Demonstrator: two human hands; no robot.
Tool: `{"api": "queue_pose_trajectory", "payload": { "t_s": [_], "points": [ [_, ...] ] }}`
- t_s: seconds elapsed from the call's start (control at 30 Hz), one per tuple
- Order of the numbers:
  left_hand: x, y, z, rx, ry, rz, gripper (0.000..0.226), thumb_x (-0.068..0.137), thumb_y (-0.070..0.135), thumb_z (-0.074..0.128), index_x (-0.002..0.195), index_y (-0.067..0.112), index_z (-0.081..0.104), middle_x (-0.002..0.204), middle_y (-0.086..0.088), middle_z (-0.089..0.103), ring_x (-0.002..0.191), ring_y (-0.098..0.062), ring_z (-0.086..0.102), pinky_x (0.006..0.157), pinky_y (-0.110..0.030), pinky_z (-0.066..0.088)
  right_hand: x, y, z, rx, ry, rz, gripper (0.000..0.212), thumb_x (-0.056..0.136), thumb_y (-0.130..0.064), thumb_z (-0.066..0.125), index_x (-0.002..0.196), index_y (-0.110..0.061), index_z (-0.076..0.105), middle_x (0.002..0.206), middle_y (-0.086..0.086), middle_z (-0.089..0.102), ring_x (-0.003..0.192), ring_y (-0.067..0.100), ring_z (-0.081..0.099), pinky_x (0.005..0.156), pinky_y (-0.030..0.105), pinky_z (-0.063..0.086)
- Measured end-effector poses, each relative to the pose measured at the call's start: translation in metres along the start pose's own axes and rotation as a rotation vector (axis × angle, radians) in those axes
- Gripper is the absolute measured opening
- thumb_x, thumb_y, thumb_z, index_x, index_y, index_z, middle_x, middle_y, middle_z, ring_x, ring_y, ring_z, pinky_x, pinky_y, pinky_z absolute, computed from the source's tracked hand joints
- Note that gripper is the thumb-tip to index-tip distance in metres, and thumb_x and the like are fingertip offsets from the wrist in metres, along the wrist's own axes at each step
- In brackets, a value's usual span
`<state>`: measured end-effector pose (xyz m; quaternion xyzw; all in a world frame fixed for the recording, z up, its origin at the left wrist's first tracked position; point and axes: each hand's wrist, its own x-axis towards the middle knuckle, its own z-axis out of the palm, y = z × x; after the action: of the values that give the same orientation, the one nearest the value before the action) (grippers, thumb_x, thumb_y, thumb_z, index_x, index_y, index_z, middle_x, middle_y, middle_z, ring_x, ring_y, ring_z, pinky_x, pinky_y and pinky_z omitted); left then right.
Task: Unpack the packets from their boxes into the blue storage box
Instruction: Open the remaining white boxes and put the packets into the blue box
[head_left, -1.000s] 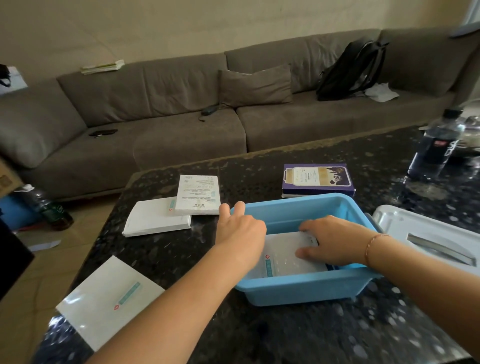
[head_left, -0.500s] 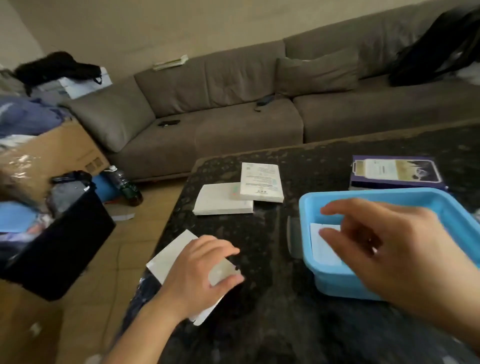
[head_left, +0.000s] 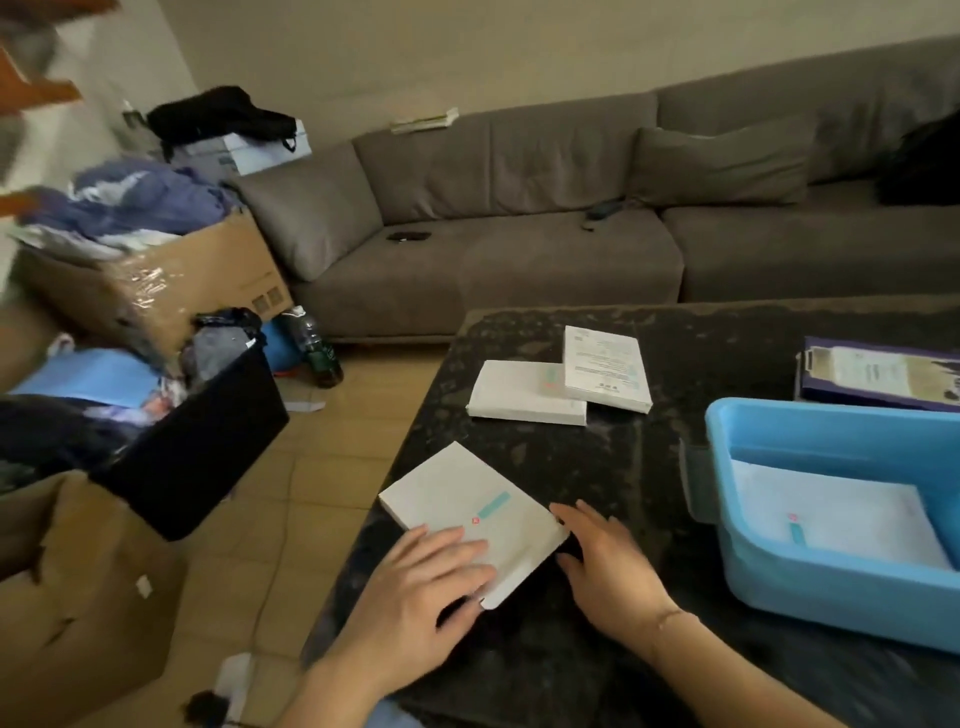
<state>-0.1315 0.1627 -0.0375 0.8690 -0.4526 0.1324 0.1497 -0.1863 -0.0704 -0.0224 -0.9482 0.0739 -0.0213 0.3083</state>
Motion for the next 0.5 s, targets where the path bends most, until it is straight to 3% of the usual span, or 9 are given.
{"api": "queue_pose_trajectory", "payload": {
  "t_s": [0.1,0.2,0.3,0.4,0.5],
  "points": [
    [0.004,0.009,-0.009,-0.13,0.231,-0.028,0.029,0.097,0.035,0.053,0.117,0.025,0.071,0.126,0.015,0.066,0.126,-0.002,0.053,0.104,-0.038,0.046,-0.005,-0.005,-0.012,0.13,0.095,-0.019,0.044,0.095,-0.026,0.06,0.138,-0.031,0.051,0.143,-0.011,0.052,0.133,0.006,0.045,0.111,0.021,0.033],
    [0.018,0.032,-0.043,-0.434,0.453,-0.115,0.031,0.101,0.034,0.047,0.11,0.02,0.074,0.11,0.016,0.072,0.106,-0.004,0.066,0.085,-0.027,0.057,-0.02,-0.017,-0.043,0.344,0.233,-0.09,0.032,0.089,-0.024,0.067,0.119,-0.036,0.063,0.108,-0.02,0.069,0.095,-0.001,0.065,0.085,0.018,0.054],
    [0.034,0.049,-0.073,-0.662,0.555,-0.222,0.024,0.095,0.031,0.049,0.098,0.029,0.073,0.09,0.015,0.071,0.084,-0.005,0.068,0.064,-0.012,0.051,-0.033,-0.033,-0.074,0.64,0.294,-0.142,0.02,0.084,-0.026,0.069,0.104,-0.03,0.07,0.094,-0.012,0.072,0.088,0.004,0.069,0.075,0.022,0.058],
    [0.044,0.052,-0.077,-0.775,0.56,-0.286,0.023,0.092,0.036,0.05,0.104,0.034,0.069,0.086,0.009,0.071,0.079,-0.008,0.066,0.062,-0.015,0.05,-0.036,-0.038,-0.085,0.98,0.19,-0.099,0.009,0.089,-0.012,0.065,0.094,-0.016,0.071,0.092,0.002,0.075,0.087,0.013,0.071,0.072,0.025,0.058],
    [0.046,0.05,-0.068,-0.748,0.543,-0.293,0.023,0.093,0.039,0.052,0.112,0.04,0.064,0.089,0.014,0.07,0.077,-0.005,0.065,0.062,-0.01,0.046,-0.037,-0.037,-0.083,1.078,0.124,-0.094,0.016,0.088,-0.005,0.064,0.101,-0.014,0.069,0.094,0.007,0.075,0.089,0.02,0.072,0.069,0.024,0.057]
  ]
}}
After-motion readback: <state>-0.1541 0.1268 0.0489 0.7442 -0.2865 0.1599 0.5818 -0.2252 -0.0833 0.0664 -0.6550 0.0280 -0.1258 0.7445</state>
